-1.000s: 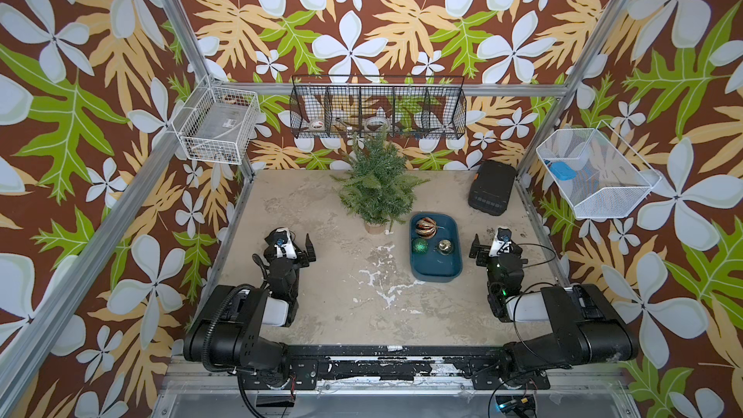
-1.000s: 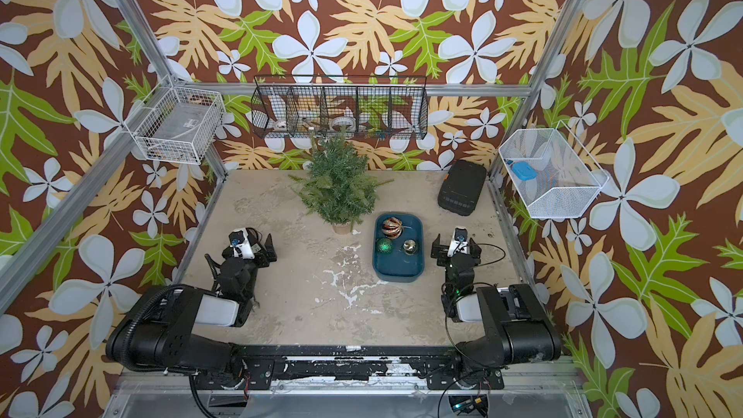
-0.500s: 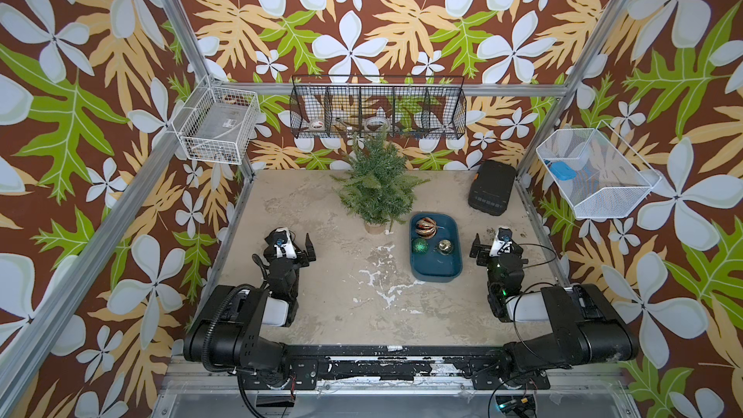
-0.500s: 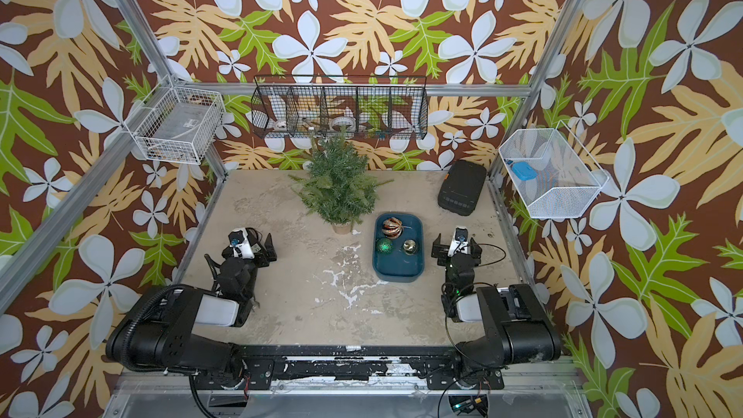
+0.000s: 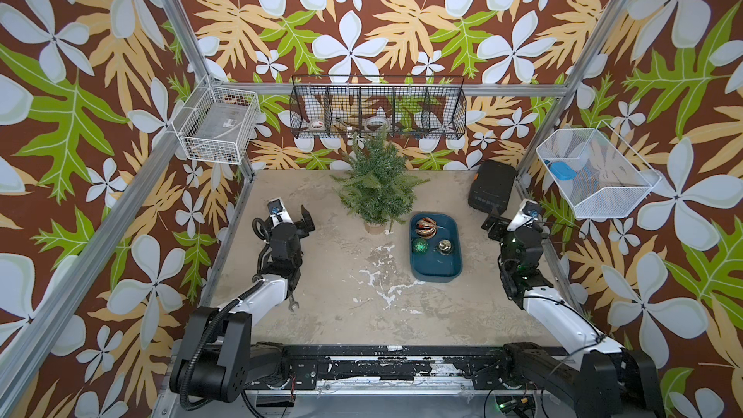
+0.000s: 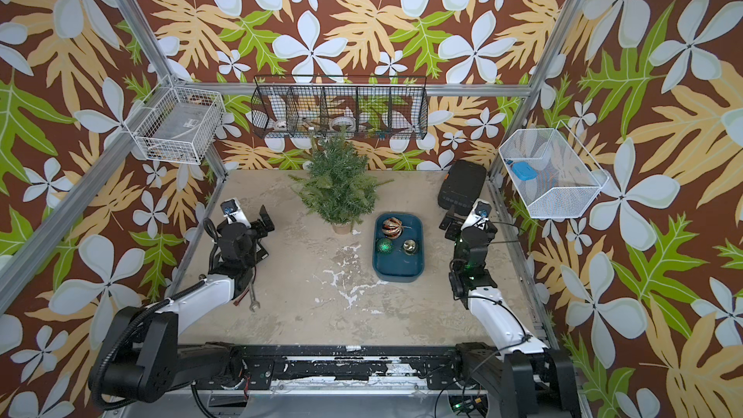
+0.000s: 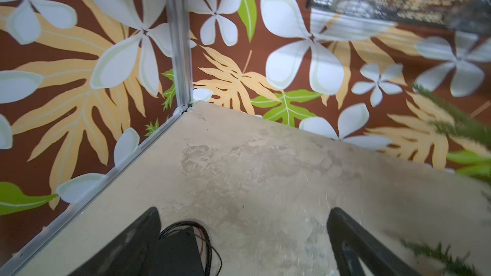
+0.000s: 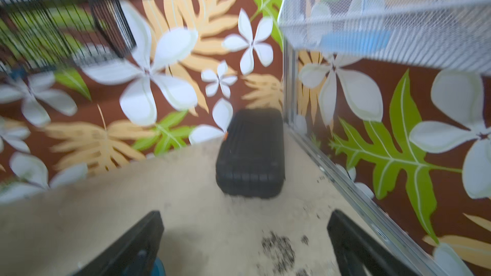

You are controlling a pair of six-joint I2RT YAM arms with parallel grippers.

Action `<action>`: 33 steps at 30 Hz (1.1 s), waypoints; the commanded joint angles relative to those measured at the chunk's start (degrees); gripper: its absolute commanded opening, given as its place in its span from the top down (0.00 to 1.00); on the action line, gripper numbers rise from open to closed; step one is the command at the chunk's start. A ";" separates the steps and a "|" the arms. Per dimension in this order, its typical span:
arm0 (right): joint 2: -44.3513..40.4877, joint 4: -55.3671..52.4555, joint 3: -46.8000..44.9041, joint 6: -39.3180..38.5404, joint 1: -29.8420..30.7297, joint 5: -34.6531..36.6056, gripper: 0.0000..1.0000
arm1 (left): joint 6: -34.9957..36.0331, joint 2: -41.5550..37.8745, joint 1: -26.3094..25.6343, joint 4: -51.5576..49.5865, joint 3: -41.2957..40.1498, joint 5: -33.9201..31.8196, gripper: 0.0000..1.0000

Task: Decorate the small christmas tree with ornaments
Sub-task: Pick up an ornament from the container.

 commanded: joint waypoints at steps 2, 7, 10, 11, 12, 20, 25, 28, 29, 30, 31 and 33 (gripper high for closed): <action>-2.14 -20.60 5.28 15.26 -1.49 -8.92 0.00 | -16.60 -2.77 0.11 -19.02 4.87 0.11 0.00; -3.01 -24.37 7.05 17.85 -1.67 -18.96 0.00 | -24.58 -10.77 1.16 -15.79 -0.30 13.63 0.00; -4.04 -26.15 6.46 16.75 -1.47 -24.34 0.00 | -24.65 -13.31 3.33 -20.97 1.47 29.28 0.00; -2.93 -30.16 8.27 15.56 -1.46 -26.67 0.00 | -23.62 -13.81 3.33 -24.46 2.66 32.53 0.00; -1.82 -33.96 10.26 14.51 -1.47 -28.62 0.00 | -22.81 -14.43 3.35 -26.47 2.84 34.88 0.00; -0.74 -39.34 12.08 12.19 2.94 -30.34 0.08 | -21.30 -24.13 3.24 -36.40 1.64 51.65 0.10; 7.07 -45.20 18.98 10.14 5.24 -29.64 0.02 | -21.53 -26.17 2.33 -37.14 1.84 56.66 0.09; 10.16 -44.84 21.08 9.56 5.98 -31.93 0.02 | -21.14 -26.24 0.12 -36.89 1.61 59.12 0.07; 11.81 -45.07 22.03 9.12 6.28 -33.03 0.02 | -21.10 -26.13 -1.00 -36.86 1.42 59.67 0.06; 13.33 -45.69 23.16 8.64 6.70 -33.72 0.02 | -21.04 -26.17 -2.00 -36.80 1.12 59.71 0.07; 15.75 -46.50 24.57 7.99 7.29 -34.15 0.04 | -21.25 -26.52 -3.07 -36.48 0.53 59.18 0.06; 19.65 -47.05 26.43 7.45 8.61 -34.23 0.07 | -22.74 -27.70 -4.19 -35.02 -1.31 58.66 0.06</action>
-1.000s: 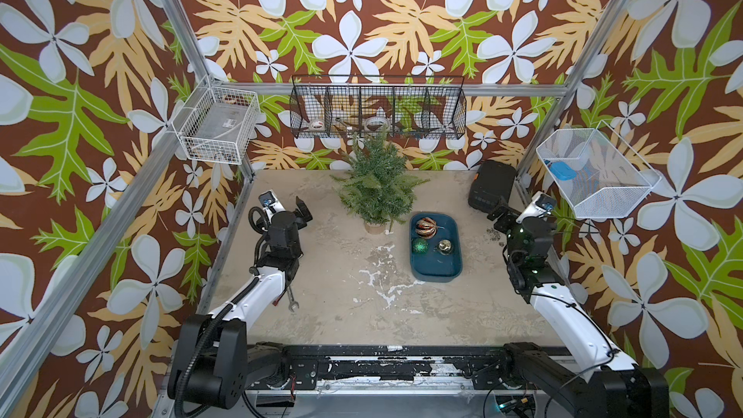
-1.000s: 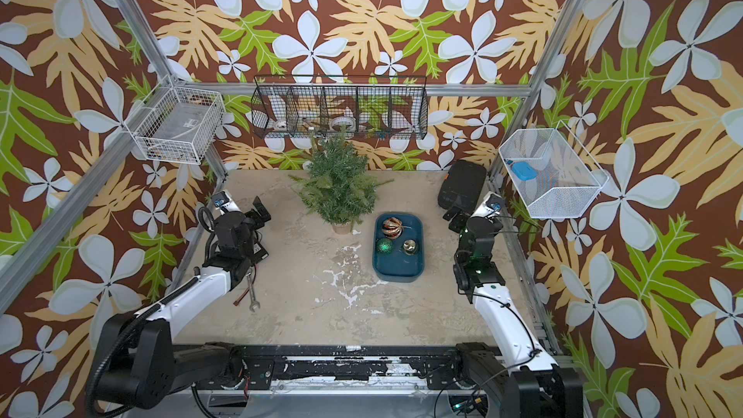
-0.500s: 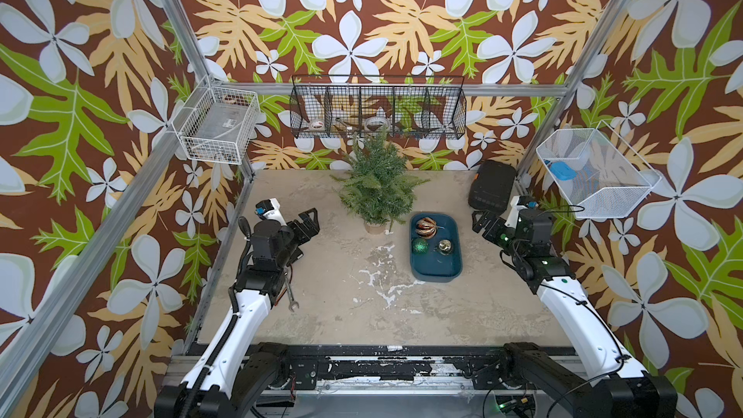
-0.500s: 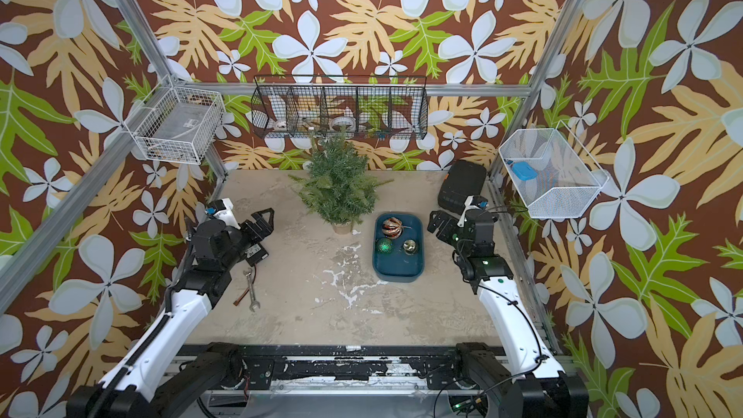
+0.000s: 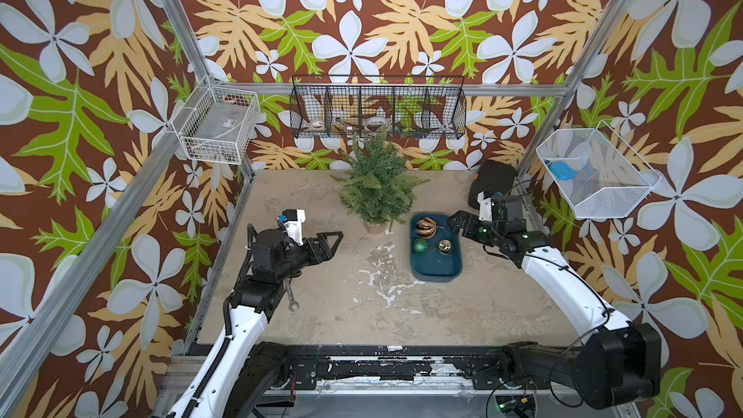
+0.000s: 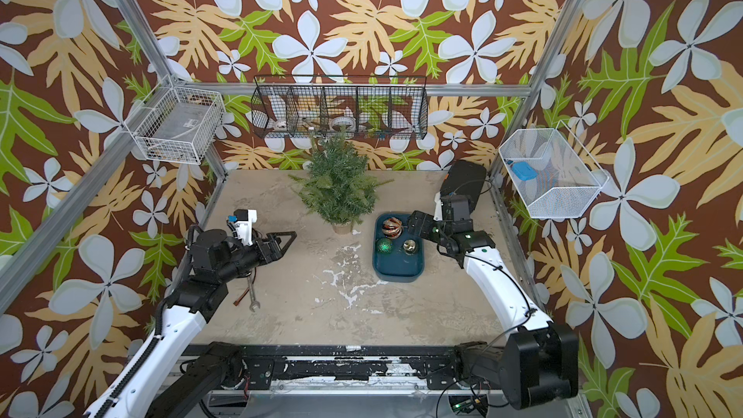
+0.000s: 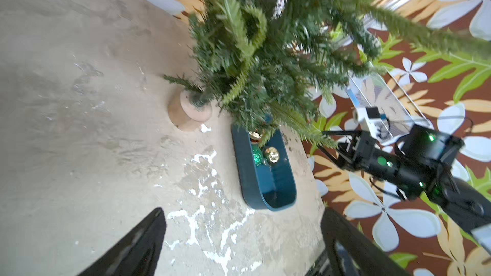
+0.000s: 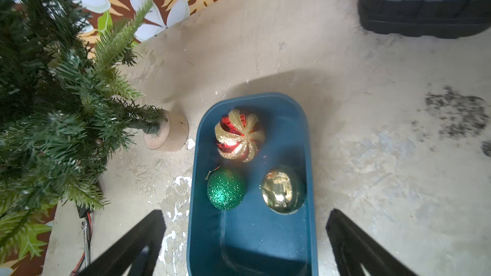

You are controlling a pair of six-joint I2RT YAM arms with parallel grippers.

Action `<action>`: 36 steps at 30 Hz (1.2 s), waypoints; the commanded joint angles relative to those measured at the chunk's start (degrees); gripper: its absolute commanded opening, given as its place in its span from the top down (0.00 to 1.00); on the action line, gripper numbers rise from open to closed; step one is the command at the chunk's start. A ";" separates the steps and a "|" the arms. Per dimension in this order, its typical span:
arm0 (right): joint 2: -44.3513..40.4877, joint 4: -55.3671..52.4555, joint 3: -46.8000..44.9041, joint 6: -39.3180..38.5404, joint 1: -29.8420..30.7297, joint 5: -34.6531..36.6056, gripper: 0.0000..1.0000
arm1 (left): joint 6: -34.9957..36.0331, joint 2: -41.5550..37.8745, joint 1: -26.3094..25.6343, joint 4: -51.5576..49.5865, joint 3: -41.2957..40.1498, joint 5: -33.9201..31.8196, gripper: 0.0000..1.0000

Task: Decorate the small christmas tree with ornaments
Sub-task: Pick up an ornament from the container.

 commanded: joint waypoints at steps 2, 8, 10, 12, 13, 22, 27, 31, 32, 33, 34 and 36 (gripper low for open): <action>6.27 -1.25 2.88 -1.77 2.24 -1.99 0.08 | -3.90 -2.40 -1.59 3.43 -3.57 2.39 0.07; 13.28 1.62 5.35 -0.90 4.25 -1.22 0.08 | -3.97 -5.08 -1.78 1.83 -5.45 3.84 0.08; 15.37 1.72 6.53 -0.89 4.43 -0.81 0.07 | -3.94 -5.47 -1.82 1.52 -5.60 4.04 0.08; 17.31 2.16 7.30 -0.98 4.52 -0.44 0.04 | -4.02 -5.68 -1.77 1.48 -5.80 3.91 0.08; 18.09 2.75 7.42 -1.00 4.51 -0.73 0.02 | -4.18 -5.63 -1.79 1.56 -5.85 3.86 0.08; 25.04 4.78 10.19 -1.07 4.72 -1.31 0.04 | -4.61 -5.41 -1.82 1.85 -5.80 3.44 0.08; 27.68 5.49 11.37 -1.04 4.68 -2.17 0.05 | -5.08 -5.59 -1.78 2.18 -6.11 3.01 0.08; 29.22 6.41 11.65 -0.67 4.81 -2.48 0.01 | -5.26 -5.57 -1.80 2.16 -6.24 2.87 0.09; 29.69 6.76 11.70 -0.58 4.76 -2.78 0.01 | -5.33 -5.58 -1.79 2.16 -6.29 2.83 0.09; 30.09 6.96 11.87 -0.46 4.81 -3.04 0.02 | -5.37 -5.67 -1.80 2.18 -6.33 2.76 0.09; 30.60 7.22 12.07 -0.38 4.81 -3.16 0.02 | -5.37 -5.74 -1.83 2.13 -6.41 2.74 0.09; 31.32 7.49 12.35 -0.19 4.89 -3.45 0.05 | -5.41 -5.65 -1.79 2.12 -6.49 2.72 0.09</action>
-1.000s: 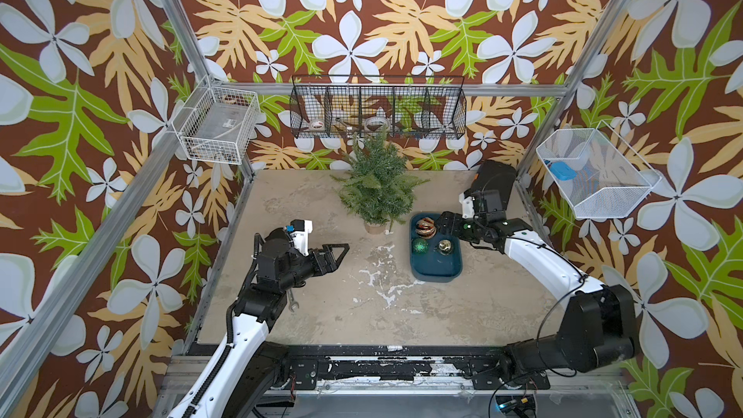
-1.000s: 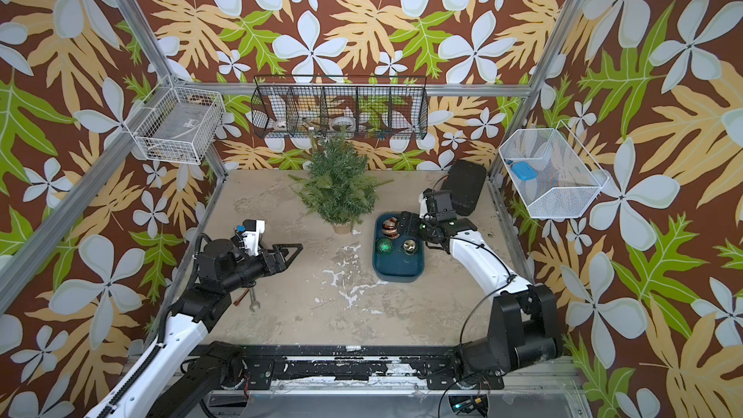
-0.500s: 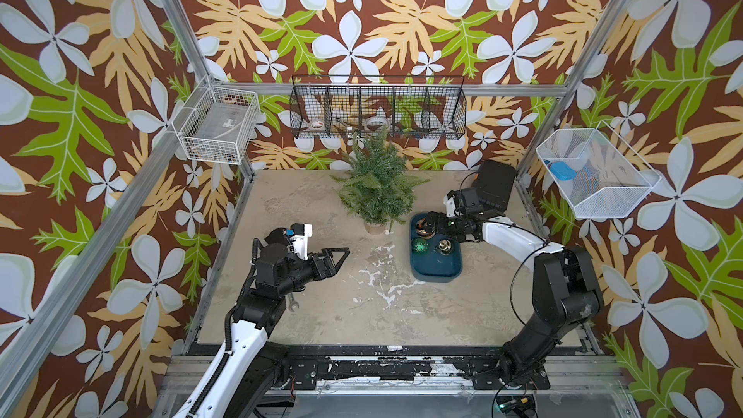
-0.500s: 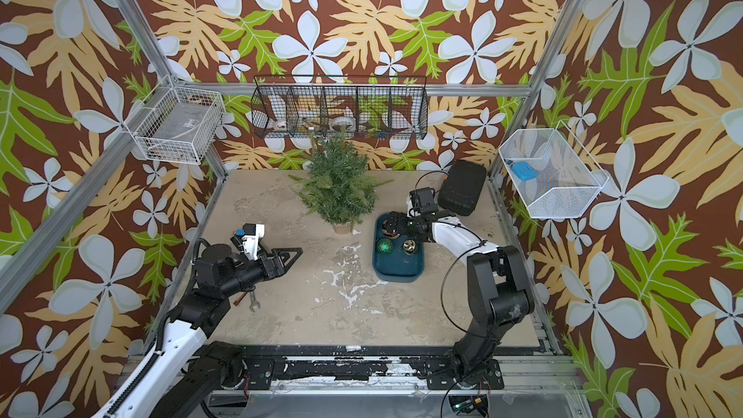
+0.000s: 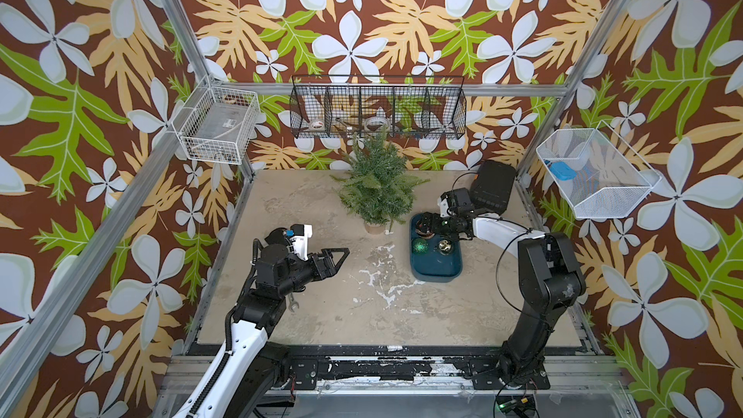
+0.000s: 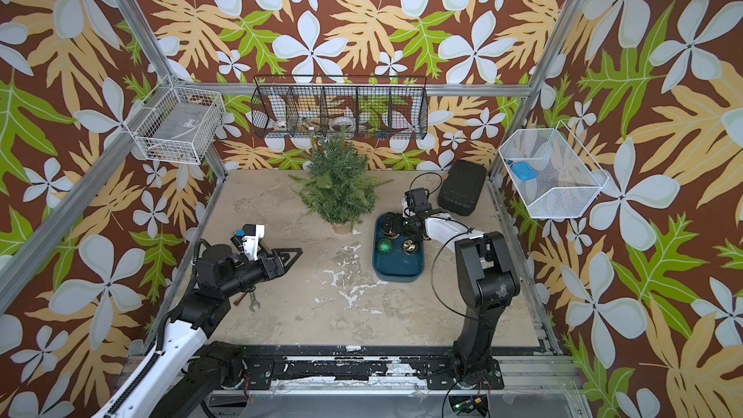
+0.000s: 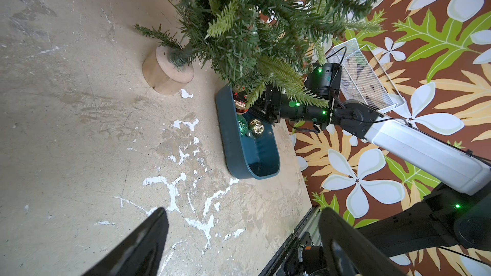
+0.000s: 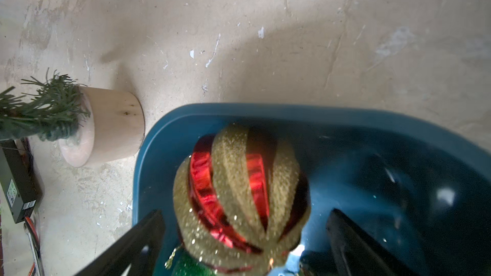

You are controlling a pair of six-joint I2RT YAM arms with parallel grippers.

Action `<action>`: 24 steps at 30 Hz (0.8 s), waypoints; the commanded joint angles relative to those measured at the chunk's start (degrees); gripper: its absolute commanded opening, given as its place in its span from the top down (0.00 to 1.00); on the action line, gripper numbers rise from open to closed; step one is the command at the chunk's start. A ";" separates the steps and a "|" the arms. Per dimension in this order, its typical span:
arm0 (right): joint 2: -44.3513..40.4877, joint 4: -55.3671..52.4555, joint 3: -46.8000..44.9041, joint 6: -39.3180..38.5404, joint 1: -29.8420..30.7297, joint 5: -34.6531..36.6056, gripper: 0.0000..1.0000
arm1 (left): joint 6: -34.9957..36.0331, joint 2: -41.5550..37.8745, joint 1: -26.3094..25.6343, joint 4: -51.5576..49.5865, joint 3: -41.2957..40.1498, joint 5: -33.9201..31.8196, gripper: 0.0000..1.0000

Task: Decorate the small christmas tree with ornaments
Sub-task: Pick up an ornament from the container.

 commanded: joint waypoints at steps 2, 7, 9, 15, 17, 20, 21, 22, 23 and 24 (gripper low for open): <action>1.11 1.54 0.75 0.21 0.26 -1.02 0.07 | -0.79 -0.13 -0.03 0.86 -0.25 0.09 0.09; 1.81 1.81 0.45 0.30 0.25 -1.49 0.15 | -1.02 -0.22 -0.06 1.03 -0.77 -0.21 0.10; 1.71 1.92 0.16 0.21 0.24 -1.71 0.18 | -1.18 -0.22 -0.06 1.32 -0.96 -0.25 0.10; -0.52 2.61 -1.19 0.35 0.25 -2.03 0.22 | -1.15 0.16 -0.07 1.75 -1.04 -0.25 0.10; -1.78 2.24 -1.24 0.06 0.24 -1.74 0.22 | -1.17 0.41 -0.05 1.89 -1.05 -0.25 0.10; -4.07 1.59 -1.70 -0.15 0.20 -1.37 0.22 | -1.15 0.73 -0.04 2.12 -1.04 0.05 0.11; -5.18 1.64 -2.09 -0.10 0.25 -1.37 0.22 | -1.15 0.71 -0.05 2.19 -1.05 0.14 0.11; -6.36 1.51 -2.52 -0.05 0.23 -1.37 0.22 | -1.26 0.63 -0.04 2.21 -0.97 0.10 0.11; -7.48 1.36 -2.79 -0.01 0.20 -1.42 0.22 | -1.25 0.57 -0.02 2.24 -0.96 0.11 0.11; -8.97 1.14 -3.17 0.02 0.21 -1.54 0.22 | -1.32 0.50 -0.10 2.20 -0.83 0.23 0.11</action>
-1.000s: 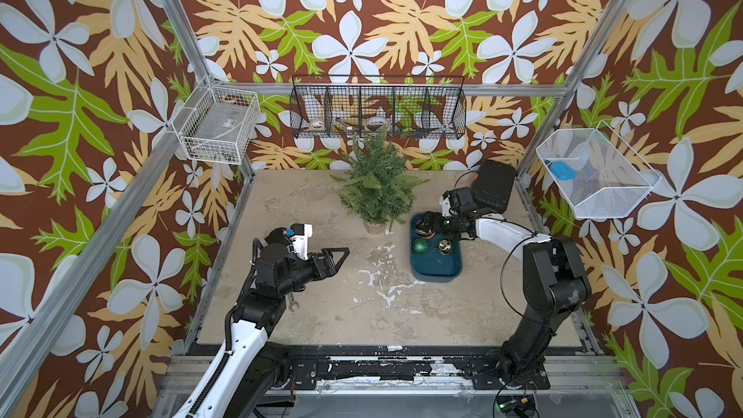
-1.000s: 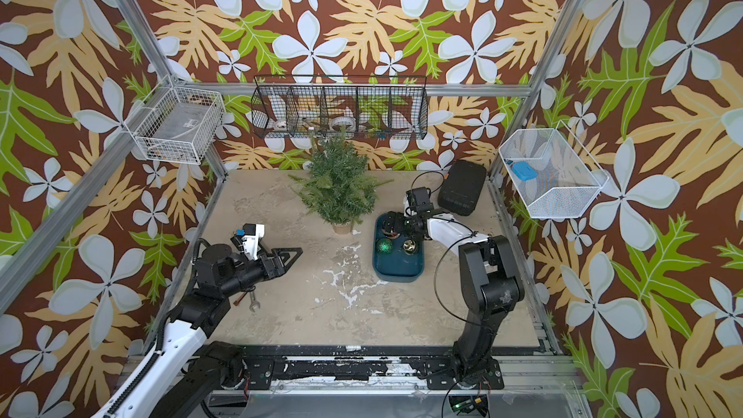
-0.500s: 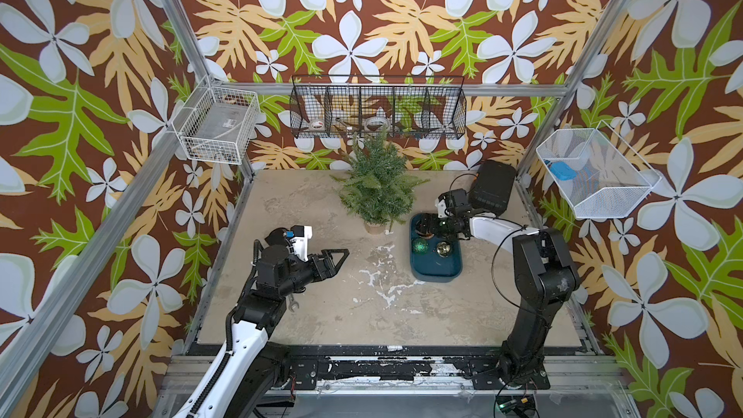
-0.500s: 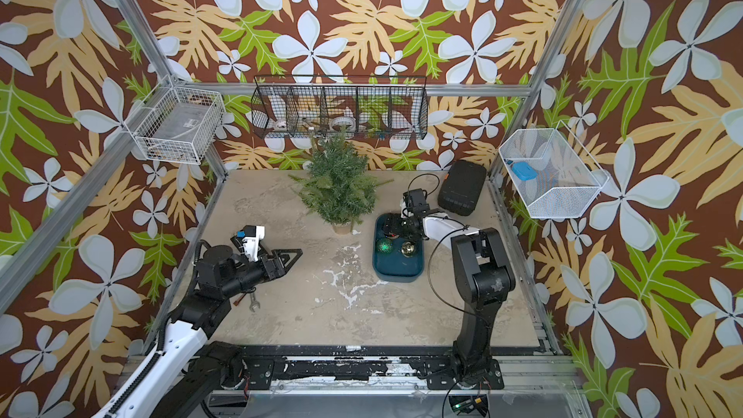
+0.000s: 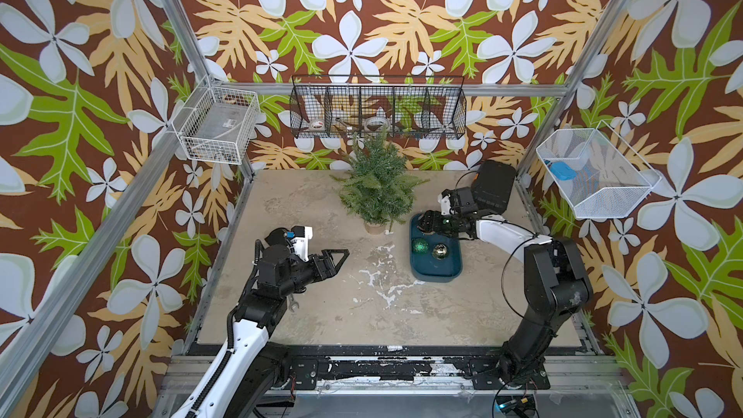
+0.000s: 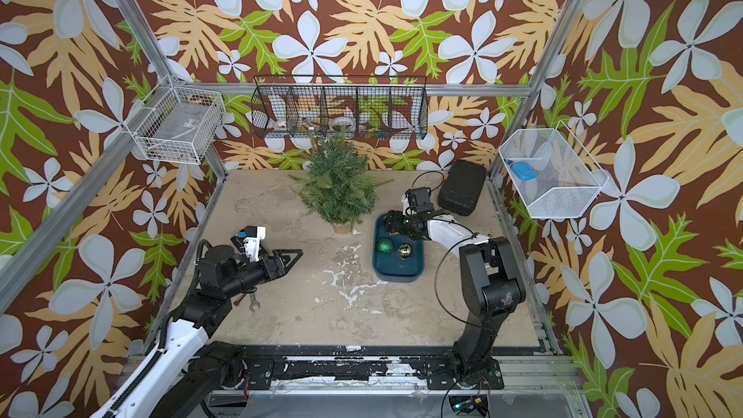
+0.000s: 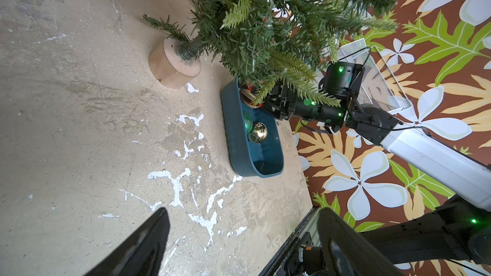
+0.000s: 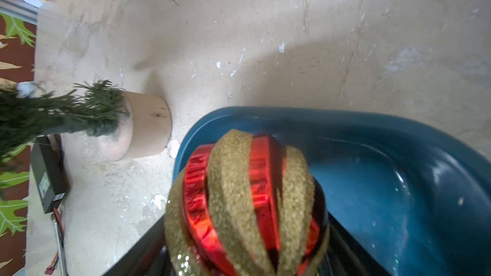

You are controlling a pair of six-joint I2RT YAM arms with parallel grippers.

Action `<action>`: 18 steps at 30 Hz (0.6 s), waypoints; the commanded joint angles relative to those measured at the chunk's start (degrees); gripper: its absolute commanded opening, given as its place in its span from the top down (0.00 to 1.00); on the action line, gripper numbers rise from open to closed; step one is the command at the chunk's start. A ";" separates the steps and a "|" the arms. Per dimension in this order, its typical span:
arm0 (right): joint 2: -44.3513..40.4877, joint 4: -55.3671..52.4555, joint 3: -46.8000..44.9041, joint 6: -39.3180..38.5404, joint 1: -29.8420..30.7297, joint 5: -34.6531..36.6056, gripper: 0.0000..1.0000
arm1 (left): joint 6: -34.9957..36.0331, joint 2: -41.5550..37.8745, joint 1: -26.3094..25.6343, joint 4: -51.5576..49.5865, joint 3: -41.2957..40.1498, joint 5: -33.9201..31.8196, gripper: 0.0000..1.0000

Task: Decorate the small christmas tree with ornaments
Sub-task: Pick up an ornament from the container.

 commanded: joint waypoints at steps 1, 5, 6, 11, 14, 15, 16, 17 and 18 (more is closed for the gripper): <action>-3.93 -0.71 -0.83 -0.40 -0.02 -0.23 0.22 | -0.54 -0.29 -0.03 1.83 0.29 0.63 0.11; -11.17 -2.47 -2.14 -0.67 0.01 -0.04 0.23 | -0.89 -0.54 -0.02 1.83 1.16 0.87 0.12; -13.14 -3.30 -2.29 -0.83 0.06 -0.03 0.23 | -0.98 -0.44 -0.06 1.86 1.47 0.89 0.12; -21.49 -7.07 -2.03 -1.39 -0.01 -0.48 0.23 | -2.14 0.00 -0.08 4.04 2.85 1.97 0.13; -25.88 -8.78 -1.70 -1.13 0.15 -1.78 0.23 | -3.30 0.15 -0.04 6.17 3.70 3.16 0.16; -27.22 -9.47 -1.53 -1.16 0.16 -2.08 0.23 | -3.60 0.23 -0.10 6.77 4.03 3.60 0.17; -28.27 -10.08 -1.25 -1.17 0.24 -2.45 0.23 | -3.83 0.31 -0.18 7.03 4.38 3.80 0.17; -29.55 -10.75 -1.01 -1.39 0.40 -3.11 0.23 | -4.11 0.24 -0.17 7.60 4.73 4.09 0.19; -30.56 -11.51 -0.54 -1.58 0.75 -3.41 0.23 | -4.54 0.25 -0.18 8.23 4.96 4.39 0.20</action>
